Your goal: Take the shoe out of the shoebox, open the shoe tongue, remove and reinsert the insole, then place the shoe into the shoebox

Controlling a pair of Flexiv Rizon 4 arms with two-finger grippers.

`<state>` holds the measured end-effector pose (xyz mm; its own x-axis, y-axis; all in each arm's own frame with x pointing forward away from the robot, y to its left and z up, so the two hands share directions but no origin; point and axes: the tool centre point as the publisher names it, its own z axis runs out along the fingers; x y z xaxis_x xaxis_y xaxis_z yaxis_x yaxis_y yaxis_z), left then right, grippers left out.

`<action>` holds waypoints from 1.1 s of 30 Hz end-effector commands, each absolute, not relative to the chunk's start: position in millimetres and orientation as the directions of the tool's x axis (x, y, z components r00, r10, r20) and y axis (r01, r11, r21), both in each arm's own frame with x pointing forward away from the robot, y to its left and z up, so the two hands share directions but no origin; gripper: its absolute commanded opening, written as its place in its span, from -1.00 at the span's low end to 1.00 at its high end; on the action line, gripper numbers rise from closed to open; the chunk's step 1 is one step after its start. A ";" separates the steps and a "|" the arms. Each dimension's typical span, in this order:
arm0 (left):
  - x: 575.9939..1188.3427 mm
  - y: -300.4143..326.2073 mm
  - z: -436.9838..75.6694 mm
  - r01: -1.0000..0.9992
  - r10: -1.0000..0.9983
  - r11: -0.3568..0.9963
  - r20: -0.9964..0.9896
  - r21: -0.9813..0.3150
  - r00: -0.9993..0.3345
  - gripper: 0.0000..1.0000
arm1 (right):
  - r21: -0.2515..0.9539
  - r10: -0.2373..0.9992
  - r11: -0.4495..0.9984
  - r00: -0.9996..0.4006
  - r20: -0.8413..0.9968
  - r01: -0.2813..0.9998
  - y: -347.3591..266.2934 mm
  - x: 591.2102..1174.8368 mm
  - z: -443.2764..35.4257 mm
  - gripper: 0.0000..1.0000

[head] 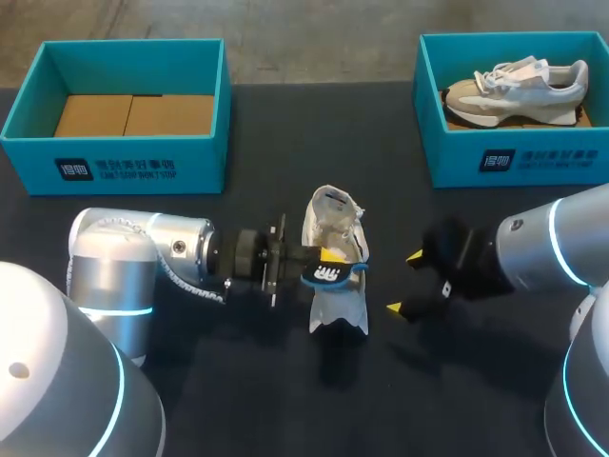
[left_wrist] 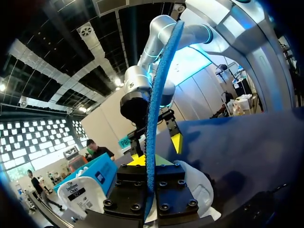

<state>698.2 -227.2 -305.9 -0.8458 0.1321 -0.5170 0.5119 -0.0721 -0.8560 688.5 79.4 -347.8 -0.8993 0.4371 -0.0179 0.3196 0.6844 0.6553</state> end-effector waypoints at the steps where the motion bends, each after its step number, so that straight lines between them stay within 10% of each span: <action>1: 699.4 -230.1 -309.9 0.512 0.136 -0.068 -0.516 -0.856 -0.846 -1.00 | 0.652 0.413 0.694 -0.911 -0.013 0.306 79.6 696.0 -347.7 1.00; 33: 717.0 -228.3 -341.3 0.546 0.083 0.064 -0.541 -0.835 -0.837 -1.00 | 0.615 0.405 0.725 -0.914 -0.017 0.310 78.5 696.9 -344.7 1.00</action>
